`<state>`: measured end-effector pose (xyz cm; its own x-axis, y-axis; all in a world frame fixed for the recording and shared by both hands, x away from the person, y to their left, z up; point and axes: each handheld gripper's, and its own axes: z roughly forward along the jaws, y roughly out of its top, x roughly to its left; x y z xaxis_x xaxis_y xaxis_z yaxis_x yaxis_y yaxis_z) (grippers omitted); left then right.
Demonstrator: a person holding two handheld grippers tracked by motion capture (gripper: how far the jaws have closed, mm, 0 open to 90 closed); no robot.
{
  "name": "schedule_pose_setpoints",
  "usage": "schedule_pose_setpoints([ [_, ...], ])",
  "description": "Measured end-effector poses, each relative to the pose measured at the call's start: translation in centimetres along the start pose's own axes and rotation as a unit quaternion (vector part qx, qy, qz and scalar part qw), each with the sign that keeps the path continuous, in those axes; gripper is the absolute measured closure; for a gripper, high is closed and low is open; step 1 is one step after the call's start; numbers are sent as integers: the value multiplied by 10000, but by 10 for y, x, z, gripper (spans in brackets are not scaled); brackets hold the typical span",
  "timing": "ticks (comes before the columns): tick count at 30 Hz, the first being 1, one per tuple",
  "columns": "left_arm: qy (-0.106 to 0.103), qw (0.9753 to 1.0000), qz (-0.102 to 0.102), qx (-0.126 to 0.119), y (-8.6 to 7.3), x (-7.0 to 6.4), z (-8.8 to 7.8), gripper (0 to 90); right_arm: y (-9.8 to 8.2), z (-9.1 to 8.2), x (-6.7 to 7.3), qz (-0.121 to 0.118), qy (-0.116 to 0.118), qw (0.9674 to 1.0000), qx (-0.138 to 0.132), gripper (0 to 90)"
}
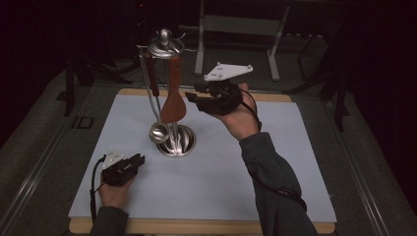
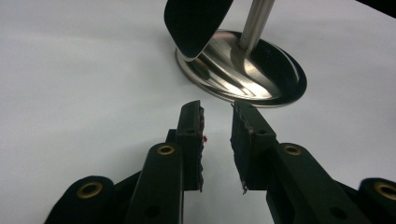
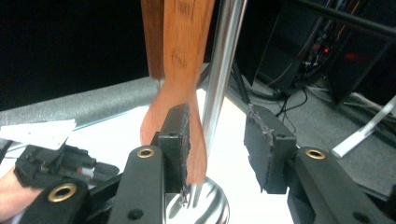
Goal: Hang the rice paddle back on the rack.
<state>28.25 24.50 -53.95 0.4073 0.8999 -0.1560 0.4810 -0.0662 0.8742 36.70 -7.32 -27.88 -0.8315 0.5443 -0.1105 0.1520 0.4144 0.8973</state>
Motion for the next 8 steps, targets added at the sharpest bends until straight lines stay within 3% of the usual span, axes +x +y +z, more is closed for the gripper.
schedule_pose_setpoints([
  [8, 8, 10000, -10, -8, 0, 0, 0, 737, -21, -1, -9, 59, 52, 9994, 327, 603],
])
